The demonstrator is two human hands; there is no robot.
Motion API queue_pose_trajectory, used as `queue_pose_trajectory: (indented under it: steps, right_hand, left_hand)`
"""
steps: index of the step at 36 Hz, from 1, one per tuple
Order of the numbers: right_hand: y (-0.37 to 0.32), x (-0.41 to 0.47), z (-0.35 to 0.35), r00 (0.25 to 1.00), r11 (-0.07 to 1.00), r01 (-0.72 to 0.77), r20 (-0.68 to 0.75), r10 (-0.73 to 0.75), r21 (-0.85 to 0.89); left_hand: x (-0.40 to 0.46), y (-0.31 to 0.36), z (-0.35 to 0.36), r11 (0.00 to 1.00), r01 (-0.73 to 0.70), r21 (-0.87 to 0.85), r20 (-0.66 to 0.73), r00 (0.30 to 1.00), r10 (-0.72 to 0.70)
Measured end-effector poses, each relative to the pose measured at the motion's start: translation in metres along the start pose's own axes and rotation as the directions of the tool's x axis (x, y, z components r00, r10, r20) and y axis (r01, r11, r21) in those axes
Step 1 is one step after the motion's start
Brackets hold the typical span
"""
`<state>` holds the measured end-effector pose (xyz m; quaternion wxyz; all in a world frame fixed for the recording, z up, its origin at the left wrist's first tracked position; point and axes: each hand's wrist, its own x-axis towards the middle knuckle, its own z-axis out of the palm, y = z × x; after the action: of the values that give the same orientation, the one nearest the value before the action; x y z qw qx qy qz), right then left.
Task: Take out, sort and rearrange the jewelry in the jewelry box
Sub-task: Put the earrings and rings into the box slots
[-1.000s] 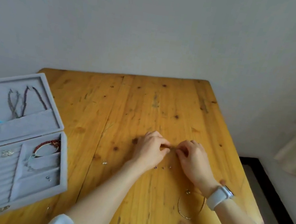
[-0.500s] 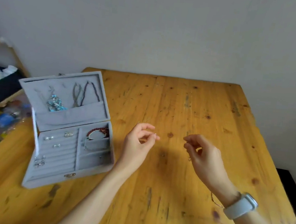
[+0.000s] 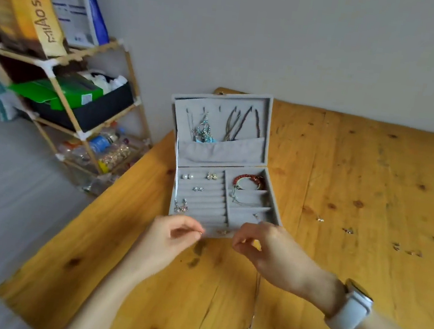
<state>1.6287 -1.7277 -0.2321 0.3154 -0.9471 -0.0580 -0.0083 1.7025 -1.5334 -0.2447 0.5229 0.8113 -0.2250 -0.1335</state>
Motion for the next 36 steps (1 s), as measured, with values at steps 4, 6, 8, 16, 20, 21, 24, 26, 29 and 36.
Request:
queue_pose_trajectory:
  steps: [4, 6, 8, 16, 20, 21, 24, 26, 29, 36]
  right_hand:
    - [-0.013, 0.020, -0.001, 0.961, 0.987, -0.041, 0.277, -0.004, 0.156]
    - [-0.013, 0.033, 0.000, 0.960, 0.979, -0.084, 0.279, 0.029, 0.187]
    - [-0.009, 0.045, 0.003, 0.970, 0.979, -0.103, 0.237, 0.058, 0.178]
    - [0.003, 0.072, 0.001, 0.987, 0.994, -0.104, 0.131, 0.098, 0.040]
    - [0.011, 0.084, 0.001, 0.986, 0.993, -0.115, 0.121, 0.112, 0.020]
    - [0.013, 0.087, 0.001, 0.987, 0.993, -0.120, 0.110, 0.116, 0.024]
    - [0.018, 0.096, 0.001, 0.988, 0.993, -0.120, 0.096, 0.119, 0.001]
    - [0.021, 0.102, 0.001, 0.987, 0.992, -0.127, 0.102, 0.127, -0.010]
    - [0.026, 0.108, 0.002, 0.987, 0.991, -0.129, 0.094, 0.132, -0.040]
    - [0.030, 0.117, 0.004, 0.986, 0.989, -0.131, 0.091, 0.137, -0.071]
  left_hand:
    - [0.007, -0.002, -0.014, 0.991, 0.016, 0.130, 0.172, 0.984, -0.038]
    - [0.015, -0.002, -0.015, 0.988, 0.046, 0.147, 0.181, 0.981, -0.073]
    - [0.025, -0.004, -0.014, 0.981, 0.056, 0.183, 0.154, 0.984, -0.085]
    - [0.060, -0.003, -0.005, 0.958, 0.044, 0.285, 0.145, 0.986, -0.089]
    - [0.075, -0.003, -0.002, 0.941, 0.034, 0.337, 0.142, 0.986, -0.086]
    - [0.077, -0.003, -0.002, 0.939, 0.029, 0.342, 0.134, 0.988, -0.079]
    - [0.083, -0.003, -0.001, 0.942, 0.029, 0.335, 0.111, 0.991, -0.070]
    - [0.087, -0.003, 0.000, 0.941, 0.044, 0.335, 0.101, 0.991, -0.082]
    - [0.093, -0.004, 0.002, 0.942, 0.057, 0.331, 0.089, 0.992, -0.092]
    - [0.100, -0.003, 0.005, 0.921, 0.120, 0.372, 0.079, 0.984, -0.160]
